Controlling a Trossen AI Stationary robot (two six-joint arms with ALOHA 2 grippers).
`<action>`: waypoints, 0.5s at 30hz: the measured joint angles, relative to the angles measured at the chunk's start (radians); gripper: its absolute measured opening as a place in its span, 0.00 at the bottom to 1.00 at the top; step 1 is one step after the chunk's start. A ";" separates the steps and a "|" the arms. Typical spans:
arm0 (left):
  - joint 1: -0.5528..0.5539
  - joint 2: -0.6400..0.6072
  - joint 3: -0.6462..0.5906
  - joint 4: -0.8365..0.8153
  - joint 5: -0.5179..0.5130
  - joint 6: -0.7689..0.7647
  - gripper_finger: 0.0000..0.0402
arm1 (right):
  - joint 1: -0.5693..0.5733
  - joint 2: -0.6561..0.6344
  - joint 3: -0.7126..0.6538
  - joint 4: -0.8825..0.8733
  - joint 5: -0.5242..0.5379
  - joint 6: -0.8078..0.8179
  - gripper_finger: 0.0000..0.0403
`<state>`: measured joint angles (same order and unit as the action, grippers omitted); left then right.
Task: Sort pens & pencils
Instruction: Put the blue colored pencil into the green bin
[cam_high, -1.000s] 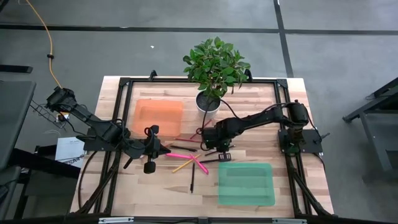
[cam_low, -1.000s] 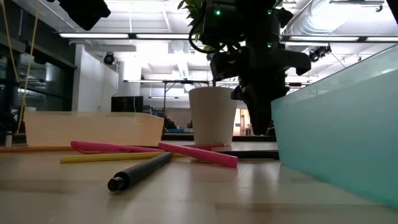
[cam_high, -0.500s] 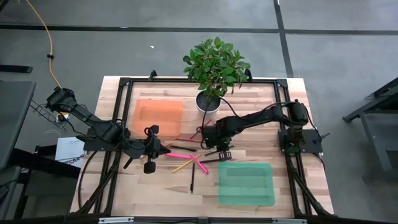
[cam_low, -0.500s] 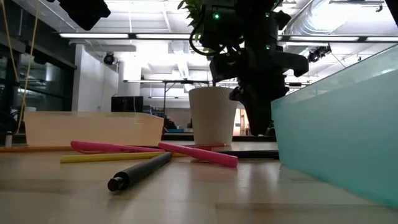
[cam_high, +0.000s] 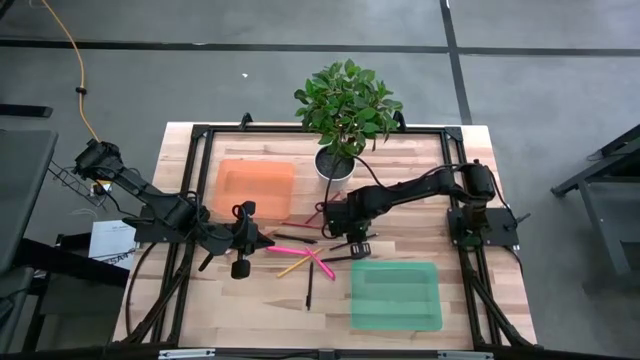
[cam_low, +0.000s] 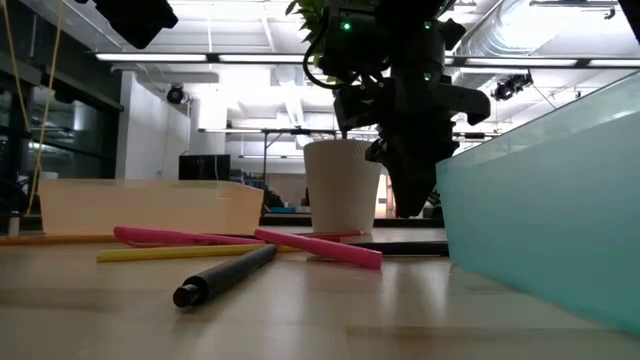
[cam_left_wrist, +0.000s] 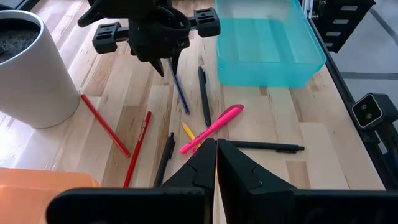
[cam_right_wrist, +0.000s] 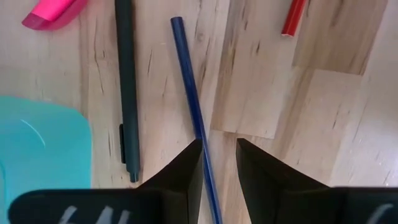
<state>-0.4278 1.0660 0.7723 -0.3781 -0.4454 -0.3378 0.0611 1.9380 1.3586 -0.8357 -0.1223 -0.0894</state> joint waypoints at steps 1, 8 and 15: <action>0.000 0.000 0.000 0.000 0.000 0.000 0.01 | 0.000 0.005 0.001 0.007 0.000 -0.002 0.22; 0.000 0.000 0.000 0.000 0.000 0.000 0.01 | 0.000 0.021 0.001 0.002 -0.009 0.014 0.22; 0.000 0.000 0.000 -0.007 0.000 -0.003 0.01 | 0.010 0.028 0.001 0.000 -0.013 0.011 0.22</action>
<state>-0.4278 1.0657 0.7719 -0.3853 -0.4458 -0.3413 0.0709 1.9659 1.3598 -0.8354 -0.1356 -0.0788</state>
